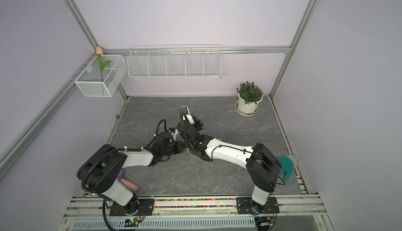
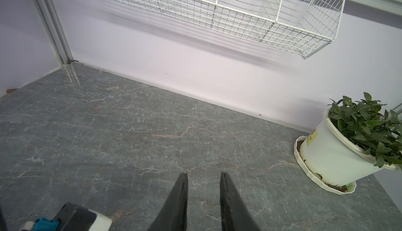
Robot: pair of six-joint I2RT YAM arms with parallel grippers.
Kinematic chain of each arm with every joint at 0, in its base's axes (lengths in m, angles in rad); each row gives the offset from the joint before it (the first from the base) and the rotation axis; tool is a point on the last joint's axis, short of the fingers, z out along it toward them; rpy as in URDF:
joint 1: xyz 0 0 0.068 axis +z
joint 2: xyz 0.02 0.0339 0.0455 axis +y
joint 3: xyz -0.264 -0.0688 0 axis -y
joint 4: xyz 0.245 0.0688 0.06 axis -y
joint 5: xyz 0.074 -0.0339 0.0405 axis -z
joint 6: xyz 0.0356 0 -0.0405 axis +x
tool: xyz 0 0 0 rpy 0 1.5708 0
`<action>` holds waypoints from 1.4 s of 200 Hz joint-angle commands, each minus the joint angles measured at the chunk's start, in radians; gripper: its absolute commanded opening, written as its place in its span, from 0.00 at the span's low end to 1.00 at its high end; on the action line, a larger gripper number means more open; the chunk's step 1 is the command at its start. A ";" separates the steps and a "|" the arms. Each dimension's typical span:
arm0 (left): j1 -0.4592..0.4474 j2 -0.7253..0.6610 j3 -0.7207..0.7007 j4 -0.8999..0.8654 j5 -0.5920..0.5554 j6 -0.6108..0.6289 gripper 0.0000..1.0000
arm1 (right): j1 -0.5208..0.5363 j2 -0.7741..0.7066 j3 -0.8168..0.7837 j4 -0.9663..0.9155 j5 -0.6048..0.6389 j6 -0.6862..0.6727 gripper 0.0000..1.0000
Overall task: Use a claw hammer to pull out a nail
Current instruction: Remove the nail from the mounting plate.
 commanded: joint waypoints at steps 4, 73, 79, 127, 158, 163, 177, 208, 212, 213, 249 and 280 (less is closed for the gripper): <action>-0.023 -0.035 0.004 0.011 0.015 -0.003 0.27 | -0.028 -0.092 -0.067 0.095 -0.036 0.108 0.07; -0.024 -0.079 0.040 -0.089 -0.043 0.036 0.34 | -0.092 -0.161 -0.226 0.184 -0.116 0.250 0.07; -0.024 -0.081 0.045 -0.097 -0.045 0.039 0.34 | -0.099 -0.166 -0.233 0.188 -0.124 0.260 0.07; -0.023 -0.090 0.066 -0.138 -0.064 0.056 0.39 | -0.119 -0.173 -0.269 0.233 -0.168 0.280 0.07; -0.024 -0.068 0.066 -0.110 -0.046 0.054 0.40 | -0.128 -0.171 -0.293 0.254 -0.181 0.306 0.07; -0.023 -0.062 0.066 -0.104 -0.040 0.052 0.40 | -0.128 -0.171 -0.301 0.263 -0.181 0.310 0.07; -0.023 -0.046 0.064 -0.082 -0.025 0.048 0.40 | -0.130 -0.176 -0.338 0.297 -0.184 0.323 0.07; -0.025 -0.020 0.062 -0.052 -0.001 0.044 0.40 | -0.150 -0.189 -0.423 0.374 -0.194 0.360 0.07; -0.025 -0.019 0.062 -0.050 0.001 0.042 0.40 | -0.153 -0.190 -0.433 0.388 -0.197 0.365 0.07; -0.025 -0.017 0.062 -0.049 0.002 0.042 0.40 | -0.154 -0.191 -0.435 0.391 -0.198 0.366 0.07; -0.025 0.004 0.052 -0.038 -0.002 0.036 0.39 | -0.176 -0.194 -0.520 0.511 -0.214 0.392 0.07; -0.026 0.016 0.046 -0.041 -0.007 0.033 0.39 | -0.202 -0.203 -0.558 0.542 -0.244 0.436 0.07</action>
